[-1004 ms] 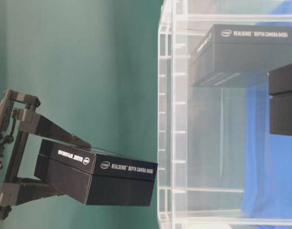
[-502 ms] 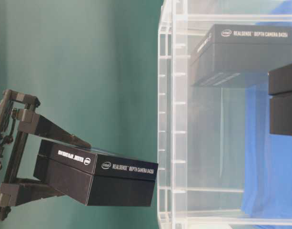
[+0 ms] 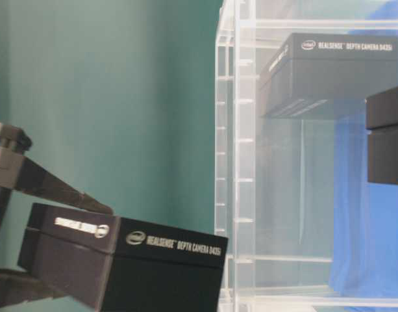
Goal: Take the box out of the case with the right arm.
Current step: 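Carry the box out of the case and lower it left of the first box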
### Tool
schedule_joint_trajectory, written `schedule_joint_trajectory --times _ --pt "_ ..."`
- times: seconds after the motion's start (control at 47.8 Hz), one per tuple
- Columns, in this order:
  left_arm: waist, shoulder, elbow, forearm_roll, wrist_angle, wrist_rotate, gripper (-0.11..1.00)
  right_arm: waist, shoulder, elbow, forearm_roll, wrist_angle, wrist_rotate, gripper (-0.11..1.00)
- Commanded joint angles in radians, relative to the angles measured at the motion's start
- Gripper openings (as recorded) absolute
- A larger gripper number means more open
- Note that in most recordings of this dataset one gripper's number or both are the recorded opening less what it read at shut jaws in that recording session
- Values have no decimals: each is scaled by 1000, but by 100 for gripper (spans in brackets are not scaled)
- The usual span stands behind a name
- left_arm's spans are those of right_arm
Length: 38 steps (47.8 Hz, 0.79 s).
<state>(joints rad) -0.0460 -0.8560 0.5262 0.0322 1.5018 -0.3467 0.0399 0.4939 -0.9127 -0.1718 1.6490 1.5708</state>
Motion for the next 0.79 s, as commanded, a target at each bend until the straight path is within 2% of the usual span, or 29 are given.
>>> schedule_joint_trajectory --times 0.0,0.272,0.481,0.774 --pt "3 6 -15 3 -5 0 3 35 -63 -32 -14 8 20 68" --pt "3 3 -15 2 -5 0 3 152 -61 -32 -35 9 106 68" --pt "3 0 -15 2 -5 -2 3 245 -58 -32 -35 9 204 68" --pt "3 -3 -15 2 -5 -2 3 264 -57 -32 -49 11 221 68"
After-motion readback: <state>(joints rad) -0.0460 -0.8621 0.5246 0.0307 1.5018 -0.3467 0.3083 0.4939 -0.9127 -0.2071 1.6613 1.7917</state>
